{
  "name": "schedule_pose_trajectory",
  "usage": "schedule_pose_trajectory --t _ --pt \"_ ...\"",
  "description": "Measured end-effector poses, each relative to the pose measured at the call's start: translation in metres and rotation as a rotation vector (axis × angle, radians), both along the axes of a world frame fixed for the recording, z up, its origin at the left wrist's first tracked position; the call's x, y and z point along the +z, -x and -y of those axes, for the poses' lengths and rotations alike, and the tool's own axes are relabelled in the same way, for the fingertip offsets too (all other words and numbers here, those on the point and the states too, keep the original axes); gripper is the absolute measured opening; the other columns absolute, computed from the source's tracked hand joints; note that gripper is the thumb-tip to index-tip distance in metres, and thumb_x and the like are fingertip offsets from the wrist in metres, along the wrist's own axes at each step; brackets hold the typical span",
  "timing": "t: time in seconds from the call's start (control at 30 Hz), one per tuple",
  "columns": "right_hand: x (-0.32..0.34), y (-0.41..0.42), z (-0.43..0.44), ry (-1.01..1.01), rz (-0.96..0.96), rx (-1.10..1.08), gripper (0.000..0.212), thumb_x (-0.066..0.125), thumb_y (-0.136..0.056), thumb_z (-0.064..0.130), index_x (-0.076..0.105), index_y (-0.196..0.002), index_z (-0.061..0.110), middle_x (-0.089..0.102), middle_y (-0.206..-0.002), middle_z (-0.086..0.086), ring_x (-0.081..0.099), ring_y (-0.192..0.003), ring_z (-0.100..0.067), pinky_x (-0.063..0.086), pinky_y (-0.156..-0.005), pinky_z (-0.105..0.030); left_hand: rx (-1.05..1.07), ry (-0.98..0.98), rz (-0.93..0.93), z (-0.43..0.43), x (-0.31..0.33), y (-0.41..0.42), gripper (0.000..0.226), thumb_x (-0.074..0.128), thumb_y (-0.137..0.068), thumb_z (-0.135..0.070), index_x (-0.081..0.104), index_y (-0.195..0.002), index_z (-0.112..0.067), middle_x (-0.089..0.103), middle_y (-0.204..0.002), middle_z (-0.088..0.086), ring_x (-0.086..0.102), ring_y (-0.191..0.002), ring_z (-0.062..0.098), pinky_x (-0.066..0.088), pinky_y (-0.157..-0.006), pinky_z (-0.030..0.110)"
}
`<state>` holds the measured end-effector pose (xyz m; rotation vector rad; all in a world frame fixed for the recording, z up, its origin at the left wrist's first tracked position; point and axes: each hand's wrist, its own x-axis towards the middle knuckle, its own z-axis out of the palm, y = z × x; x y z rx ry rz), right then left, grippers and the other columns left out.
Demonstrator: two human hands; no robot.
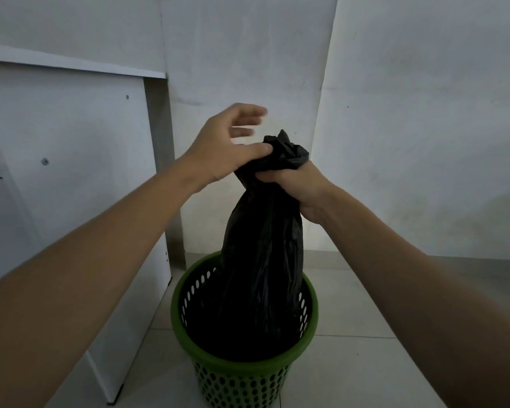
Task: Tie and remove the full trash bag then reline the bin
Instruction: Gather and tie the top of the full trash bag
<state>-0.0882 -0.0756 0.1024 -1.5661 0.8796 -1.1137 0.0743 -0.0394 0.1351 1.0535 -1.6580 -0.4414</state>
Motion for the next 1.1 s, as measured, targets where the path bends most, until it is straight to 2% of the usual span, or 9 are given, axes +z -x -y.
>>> schedule_pose_trajectory --t 0.13,0.2,0.27,0.33,0.47,0.63,0.87,1.0,1.1 --pt "0.001 -0.009 0.0 -0.029 0.033 -0.143 0.029 0.077 -0.077 0.002 0.071 -0.106 0.004 0.075 -0.102 -0.017 0.073 -0.094 -0.032 0.059 -0.088 -0.048 -0.005 -0.525 0.032 -0.003 -0.029 -0.021 0.121 0.087 -0.057 -0.044 0.019 -0.155 -0.03 0.04 -0.152 0.0 0.043 -0.135 0.018 0.041 -0.102 0.036" --pt "0.005 -0.017 -0.002 0.021 0.041 -0.178 0.027 0.079 -0.077 0.006 0.072 -0.103 0.008 0.076 -0.1 -0.012 0.074 -0.092 -0.025 0.06 -0.087 -0.042 -0.134 -0.694 0.149 -0.005 -0.046 -0.018 0.097 0.087 -0.066 -0.038 0.038 -0.148 -0.024 0.06 -0.137 -0.006 0.056 -0.125 0.015 0.048 -0.097 0.032" --pt "0.007 -0.027 -0.004 0.079 0.0 -0.163 0.028 0.079 -0.076 0.01 0.072 -0.103 0.011 0.076 -0.1 -0.008 0.073 -0.092 -0.02 0.06 -0.085 -0.036 -0.174 -0.582 0.124 -0.001 -0.057 -0.007 0.041 0.079 -0.083 -0.026 0.065 -0.121 -0.023 0.075 -0.108 -0.009 0.068 -0.106 0.013 0.055 -0.083 0.02" --pt "0.01 -0.035 -0.005 0.096 -0.028 -0.19 0.027 0.08 -0.076 0.014 0.072 -0.101 0.01 0.076 -0.098 -0.008 0.073 -0.09 -0.02 0.061 -0.083 -0.036 -0.106 -0.441 0.005 0.004 -0.058 0.004 0.016 0.065 -0.093 -0.013 0.07 -0.106 -0.017 0.076 -0.098 0.0 0.072 -0.097 0.019 0.059 -0.082 0.024" --pt "0.021 -0.037 -0.001 0.073 0.012 -0.271 0.028 0.081 -0.074 0.016 0.07 -0.098 0.008 0.075 -0.096 -0.011 0.073 -0.09 -0.025 0.06 -0.086 -0.045 -0.174 -0.365 -0.125 0.01 -0.055 0.016 0.018 0.056 -0.094 -0.01 0.071 -0.106 -0.011 0.076 -0.099 0.01 0.073 -0.096 0.024 0.058 -0.089 0.035" --pt "0.041 -0.046 -0.002 0.28 -0.053 -0.32 0.037 0.075 -0.076 0.008 0.066 -0.112 0.013 0.069 -0.109 -0.003 0.066 -0.104 -0.019 0.053 -0.096 -0.038 -0.114 -0.295 -0.444 0.017 -0.036 0.017 0.019 0.053 -0.098 -0.024 0.071 -0.098 -0.018 0.078 -0.086 0.001 0.075 -0.086 0.018 0.061 -0.073 0.03" --pt "0.049 -0.05 -0.004 0.381 -0.179 -0.275 0.035 0.072 -0.08 0.009 0.067 -0.114 0.015 0.069 -0.107 -0.002 0.066 -0.101 -0.016 0.052 -0.095 -0.034 -0.007 -0.227 -0.316 0.019 -0.03 0.017 0.027 0.043 -0.102 -0.023 0.069 -0.096 -0.025 0.077 -0.083 -0.005 0.075 -0.082 0.014 0.06 -0.075 0.03" --pt "0.033 -0.031 -0.006 0.238 -0.035 -0.087 0.067 0.083 -0.078 0.03 0.049 -0.135 0.022 0.058 -0.114 0.01 0.062 -0.102 0.001 0.051 -0.079 -0.011 0.068 -0.286 -0.343 0.016 -0.027 0.012 0.033 0.044 -0.102 -0.039 0.071 -0.096 -0.021 0.078 -0.086 0.0 0.075 -0.079 0.016 0.06 -0.068 0.028" --pt "0.008 -0.01 -0.003 0.073 -0.008 0.163 0.071 0.082 -0.08 0.014 0.044 -0.14 0.01 0.064 -0.126 -0.01 0.067 -0.113 -0.02 0.053 -0.098 -0.033 0.147 -0.254 -0.348 0.015 -0.025 0.01 0.033 0.043 -0.103 -0.035 0.07 -0.091 -0.019 0.074 -0.088 0.001 0.072 -0.083 0.016 0.056 -0.07 0.027"
